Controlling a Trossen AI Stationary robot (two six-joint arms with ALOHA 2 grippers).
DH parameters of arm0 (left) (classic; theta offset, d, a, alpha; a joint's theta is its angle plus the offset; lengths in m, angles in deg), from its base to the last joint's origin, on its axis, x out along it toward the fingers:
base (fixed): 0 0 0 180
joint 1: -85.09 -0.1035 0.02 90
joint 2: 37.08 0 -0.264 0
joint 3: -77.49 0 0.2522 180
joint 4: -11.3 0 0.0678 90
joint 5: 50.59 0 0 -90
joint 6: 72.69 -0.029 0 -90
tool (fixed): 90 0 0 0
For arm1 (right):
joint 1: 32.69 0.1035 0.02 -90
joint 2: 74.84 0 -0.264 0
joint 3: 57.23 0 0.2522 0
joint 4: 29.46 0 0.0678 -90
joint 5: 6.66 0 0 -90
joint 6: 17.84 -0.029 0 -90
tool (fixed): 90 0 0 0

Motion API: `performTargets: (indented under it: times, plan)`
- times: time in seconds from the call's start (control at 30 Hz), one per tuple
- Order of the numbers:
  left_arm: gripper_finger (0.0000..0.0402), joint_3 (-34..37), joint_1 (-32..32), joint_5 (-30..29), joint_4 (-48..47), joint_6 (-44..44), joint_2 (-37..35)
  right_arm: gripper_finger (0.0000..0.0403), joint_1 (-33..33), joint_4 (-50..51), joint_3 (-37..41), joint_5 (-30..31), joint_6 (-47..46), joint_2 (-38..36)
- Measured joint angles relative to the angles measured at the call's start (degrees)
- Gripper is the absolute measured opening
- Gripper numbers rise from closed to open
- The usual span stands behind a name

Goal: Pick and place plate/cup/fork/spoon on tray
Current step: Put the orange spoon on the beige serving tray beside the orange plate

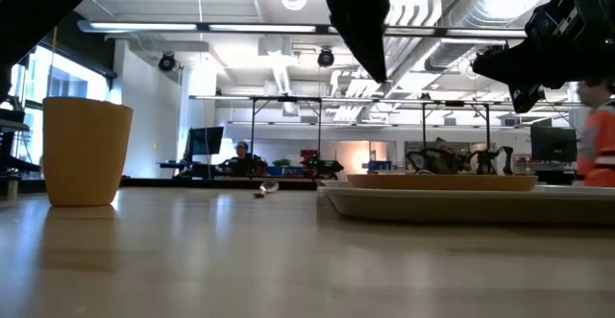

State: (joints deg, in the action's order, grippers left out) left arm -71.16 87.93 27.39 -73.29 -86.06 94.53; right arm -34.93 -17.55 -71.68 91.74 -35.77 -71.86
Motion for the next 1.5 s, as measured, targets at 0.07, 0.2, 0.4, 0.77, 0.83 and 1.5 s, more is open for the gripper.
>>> performTargets:
  times: [0.07,0.2,0.4,0.77,0.83,1.5]
  plan:
    - [0.0204,1.4,-1.2,-0.2,0.0,1.2,-3.3,0.0000,0.0,0.0,0.0,0.0,0.0,0.0]
    - [0.0204,1.8,-4.6,1.6,0.0,5.9,-10.0,0.0000,0.0,-0.2,0.0,0.3,0.0,0.0]
    - [0.0198,1.8,-10.4,6.4,6.9,11.7,-20.1,0.0000,0.0,-7.9,0.0,3.1,-0.3,0.0]
    - [0.0181,16.7,-13.3,9.0,21.3,15.7,-34.2,0.0000,0.0,-34.6,0.0,9.6,-6.8,0.0]
    - [0.0177,27.4,-13.0,9.5,30.9,18.8,-38.7,0.0000,0.0,-35.3,0.0,7.9,-7.4,0.0]
    - [0.0172,71.2,-11.7,4.9,62.1,33.8,-68.2,0.0156,0.0,-17.6,-28.0,20.5,-14.7,28.9]
